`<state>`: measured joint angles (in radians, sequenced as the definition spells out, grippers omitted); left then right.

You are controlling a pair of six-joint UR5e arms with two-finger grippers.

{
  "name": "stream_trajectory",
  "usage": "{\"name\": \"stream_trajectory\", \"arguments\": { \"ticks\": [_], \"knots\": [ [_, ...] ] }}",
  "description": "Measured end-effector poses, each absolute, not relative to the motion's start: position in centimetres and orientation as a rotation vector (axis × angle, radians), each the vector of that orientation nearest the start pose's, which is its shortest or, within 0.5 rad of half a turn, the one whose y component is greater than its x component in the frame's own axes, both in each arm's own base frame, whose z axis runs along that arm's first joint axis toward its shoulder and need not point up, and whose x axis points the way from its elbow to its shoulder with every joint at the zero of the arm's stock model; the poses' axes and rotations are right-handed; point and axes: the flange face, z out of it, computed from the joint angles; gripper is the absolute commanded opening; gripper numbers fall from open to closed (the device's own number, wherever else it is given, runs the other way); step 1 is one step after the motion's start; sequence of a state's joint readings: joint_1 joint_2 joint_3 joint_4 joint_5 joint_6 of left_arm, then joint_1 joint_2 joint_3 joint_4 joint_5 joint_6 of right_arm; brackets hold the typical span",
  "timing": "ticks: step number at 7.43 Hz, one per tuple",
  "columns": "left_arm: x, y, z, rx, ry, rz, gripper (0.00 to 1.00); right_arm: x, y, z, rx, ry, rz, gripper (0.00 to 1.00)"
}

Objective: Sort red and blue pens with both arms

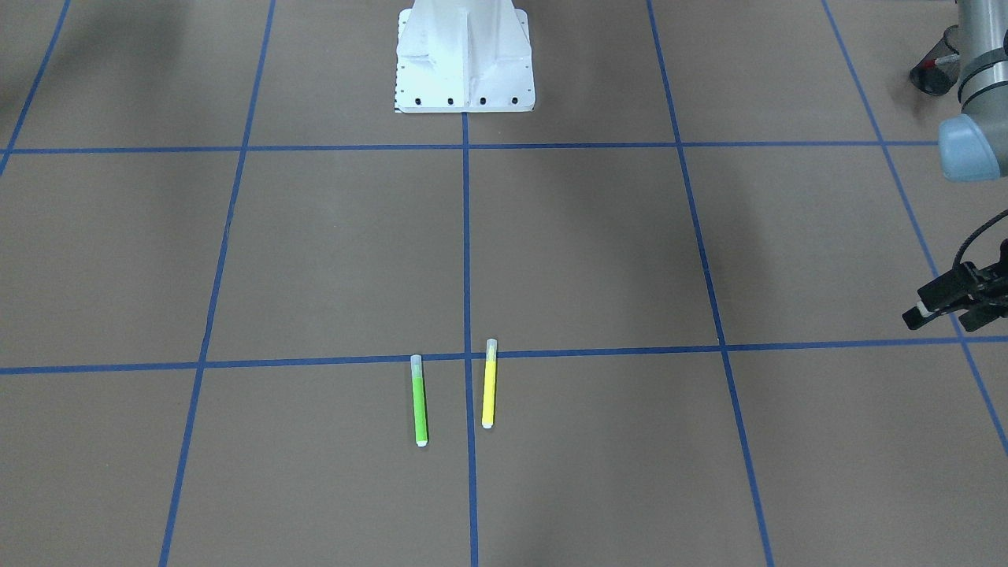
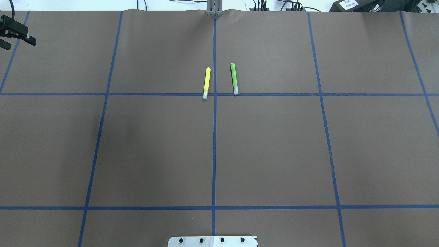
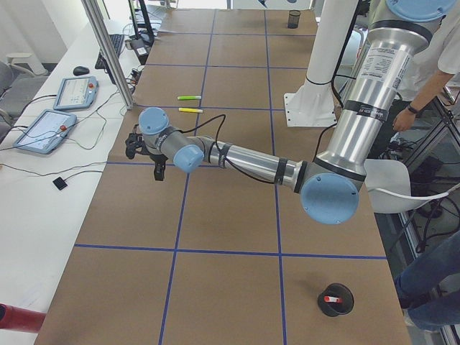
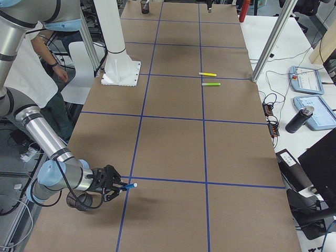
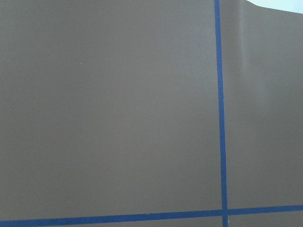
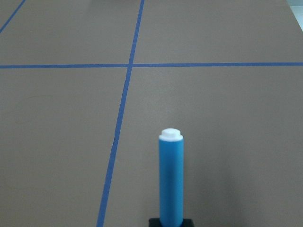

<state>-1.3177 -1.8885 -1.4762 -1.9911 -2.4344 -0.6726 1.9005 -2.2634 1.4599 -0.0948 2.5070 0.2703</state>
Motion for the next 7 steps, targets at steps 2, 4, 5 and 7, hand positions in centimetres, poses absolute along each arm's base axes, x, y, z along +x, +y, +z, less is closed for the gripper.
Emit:
{"name": "stream_trajectory", "arguments": {
  "ticks": [2, 4, 5, 7],
  "knots": [
    [10.3, -62.7, 46.9, 0.168, 1.013, -0.107, 0.98, 7.6, -5.5, 75.7, 0.675, -0.909, 0.234, 0.0],
    [10.2, -62.5, 46.6, 0.171, 1.016, -0.109, 0.98, 7.0, -3.7, 76.0, 0.695, -0.898, 0.226, 0.0],
    [10.2, -62.4, 46.7, 0.17, 1.016, -0.112, 0.98, 6.8, -3.0, 76.2, 0.703, -0.883, 0.217, 0.0],
    [10.2, -62.3, 46.9, 0.165, 1.016, -0.117, 0.98, 6.5, -1.6, 76.8, 0.713, -0.821, 0.209, 0.0]
  ]
}}
